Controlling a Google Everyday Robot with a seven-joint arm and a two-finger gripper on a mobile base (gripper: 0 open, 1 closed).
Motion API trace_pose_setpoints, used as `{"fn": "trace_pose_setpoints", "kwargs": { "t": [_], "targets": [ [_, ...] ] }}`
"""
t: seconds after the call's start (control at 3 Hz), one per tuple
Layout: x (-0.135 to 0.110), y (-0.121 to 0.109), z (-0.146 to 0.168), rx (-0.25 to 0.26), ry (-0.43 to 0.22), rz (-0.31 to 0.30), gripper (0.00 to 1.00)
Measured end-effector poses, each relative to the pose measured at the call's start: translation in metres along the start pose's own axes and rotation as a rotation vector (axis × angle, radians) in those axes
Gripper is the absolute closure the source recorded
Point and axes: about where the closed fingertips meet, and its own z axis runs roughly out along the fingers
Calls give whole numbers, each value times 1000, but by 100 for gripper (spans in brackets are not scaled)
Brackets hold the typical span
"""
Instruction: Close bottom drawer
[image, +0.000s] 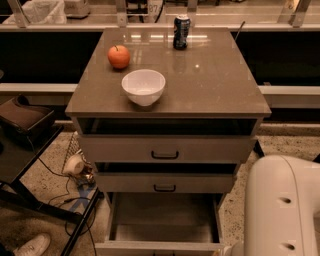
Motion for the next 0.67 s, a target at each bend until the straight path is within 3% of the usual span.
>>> {"fn": "trace_pose_setpoints", "kwargs": {
  "t": [0.33,0.67],
  "targets": [
    [-17,-21,-37,49,41,-34,77],
    [-23,-28,-54,71,58,-52,99]
  ]
}}
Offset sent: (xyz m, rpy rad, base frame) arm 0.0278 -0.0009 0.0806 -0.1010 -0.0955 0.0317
